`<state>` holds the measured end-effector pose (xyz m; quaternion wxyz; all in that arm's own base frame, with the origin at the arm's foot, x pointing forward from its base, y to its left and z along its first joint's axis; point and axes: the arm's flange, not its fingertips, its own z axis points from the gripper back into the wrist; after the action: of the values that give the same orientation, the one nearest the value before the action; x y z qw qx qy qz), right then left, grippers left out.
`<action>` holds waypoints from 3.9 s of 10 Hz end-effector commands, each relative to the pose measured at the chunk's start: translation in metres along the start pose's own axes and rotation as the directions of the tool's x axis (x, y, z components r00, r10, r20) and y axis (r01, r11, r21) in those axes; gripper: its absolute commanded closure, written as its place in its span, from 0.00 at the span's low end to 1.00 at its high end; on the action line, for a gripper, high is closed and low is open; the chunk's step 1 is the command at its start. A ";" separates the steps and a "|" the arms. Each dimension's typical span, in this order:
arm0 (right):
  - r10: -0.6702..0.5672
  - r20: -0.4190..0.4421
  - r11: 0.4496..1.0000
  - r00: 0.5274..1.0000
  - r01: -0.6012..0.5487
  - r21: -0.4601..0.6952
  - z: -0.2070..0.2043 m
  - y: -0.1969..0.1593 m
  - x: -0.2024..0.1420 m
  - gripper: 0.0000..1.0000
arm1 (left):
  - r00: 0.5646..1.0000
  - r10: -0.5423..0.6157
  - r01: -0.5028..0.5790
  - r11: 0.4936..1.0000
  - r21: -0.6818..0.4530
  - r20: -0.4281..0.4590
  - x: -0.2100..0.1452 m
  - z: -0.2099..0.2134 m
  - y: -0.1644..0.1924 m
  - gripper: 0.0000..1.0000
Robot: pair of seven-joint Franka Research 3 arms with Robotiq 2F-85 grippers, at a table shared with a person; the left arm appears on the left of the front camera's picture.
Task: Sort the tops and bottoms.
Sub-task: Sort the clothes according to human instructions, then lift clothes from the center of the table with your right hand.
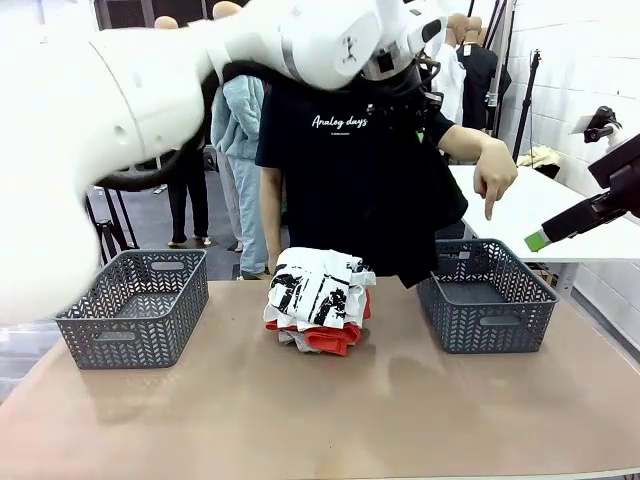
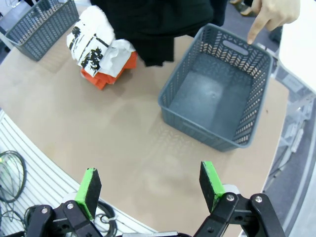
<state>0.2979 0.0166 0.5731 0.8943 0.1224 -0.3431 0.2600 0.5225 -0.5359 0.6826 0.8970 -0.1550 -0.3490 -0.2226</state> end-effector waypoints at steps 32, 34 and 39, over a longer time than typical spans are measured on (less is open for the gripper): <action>-0.010 0.004 1.000 1.000 0.010 0.021 -0.001 0.001 -0.001 0.00 | 0.966 0.257 -0.245 0.927 -0.285 0.004 -0.052 -0.153 -0.028 0.00; -0.010 0.004 1.000 1.000 0.010 0.021 -0.001 0.001 -0.001 0.00 | 0.966 0.257 -0.245 0.927 -0.285 0.004 -0.052 -0.153 -0.028 0.00; -0.010 0.004 1.000 1.000 0.010 0.021 -0.001 0.001 -0.001 0.00 | 0.967 0.255 -0.243 0.928 -0.284 0.005 -0.054 -0.156 -0.028 0.00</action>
<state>0.2979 0.0166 0.5731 0.8943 0.1225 -0.3431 0.2600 0.5599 -0.6116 0.5370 0.8797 -0.3279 -0.3097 -0.1510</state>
